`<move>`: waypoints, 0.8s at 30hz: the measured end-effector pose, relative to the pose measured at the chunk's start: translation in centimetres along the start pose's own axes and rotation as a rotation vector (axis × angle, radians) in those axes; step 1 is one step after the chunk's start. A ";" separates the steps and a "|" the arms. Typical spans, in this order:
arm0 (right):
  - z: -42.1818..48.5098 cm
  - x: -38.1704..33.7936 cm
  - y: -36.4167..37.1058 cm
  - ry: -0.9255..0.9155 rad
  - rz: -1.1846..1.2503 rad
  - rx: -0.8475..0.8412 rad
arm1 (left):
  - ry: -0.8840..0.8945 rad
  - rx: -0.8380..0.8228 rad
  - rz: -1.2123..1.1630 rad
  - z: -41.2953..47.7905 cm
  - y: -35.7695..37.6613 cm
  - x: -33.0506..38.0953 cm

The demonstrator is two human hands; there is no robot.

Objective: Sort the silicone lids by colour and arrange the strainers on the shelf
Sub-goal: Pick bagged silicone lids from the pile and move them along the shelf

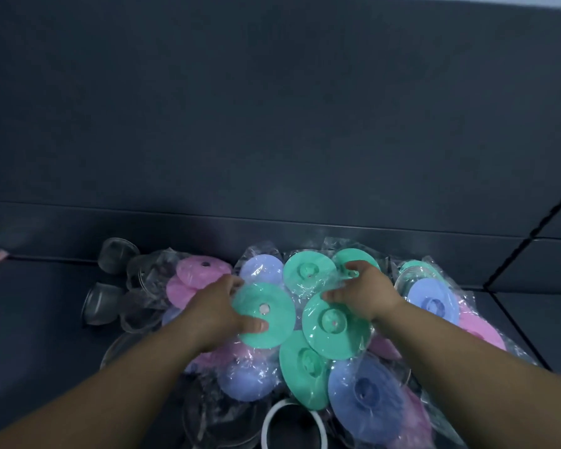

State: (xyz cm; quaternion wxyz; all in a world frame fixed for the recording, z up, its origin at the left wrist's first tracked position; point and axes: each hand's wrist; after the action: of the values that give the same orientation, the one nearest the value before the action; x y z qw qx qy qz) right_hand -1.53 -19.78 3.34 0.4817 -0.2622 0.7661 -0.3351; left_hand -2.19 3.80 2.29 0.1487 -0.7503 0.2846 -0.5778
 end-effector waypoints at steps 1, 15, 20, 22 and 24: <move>0.1 -0.3 0.1 0.018 0.028 0.003 | 0.006 0.010 -0.018 0.1 0.0 0.1; -3.8 -1.2 -1.8 -0.163 -0.002 0.274 | 0.083 -0.018 -0.418 0.2 -0.4 1.5; -7.3 0.4 -5.2 -0.248 -0.063 0.420 | 0.264 0.092 -0.396 -1.4 -0.7 4.6; -8.9 1.8 -7.1 -0.262 -0.086 0.488 | 0.330 0.118 -0.381 -2.3 -0.2 6.7; -10.4 3.7 -9.0 -0.254 -0.075 0.545 | 0.375 0.114 -0.390 -3.4 0.9 9.1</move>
State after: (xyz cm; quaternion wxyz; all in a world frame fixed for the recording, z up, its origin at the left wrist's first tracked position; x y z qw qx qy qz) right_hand -11.78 -25.53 11.39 0.6134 -0.1914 0.5714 -0.5105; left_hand -4.11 -1.97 9.86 0.0215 -0.6614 0.1242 -0.7394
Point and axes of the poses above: each hand's wrist, its own z-axis towards the middle knuckle, its own y-axis out of the palm, x = y × z, and after that the axes turned 7 degrees about -z, right-handed
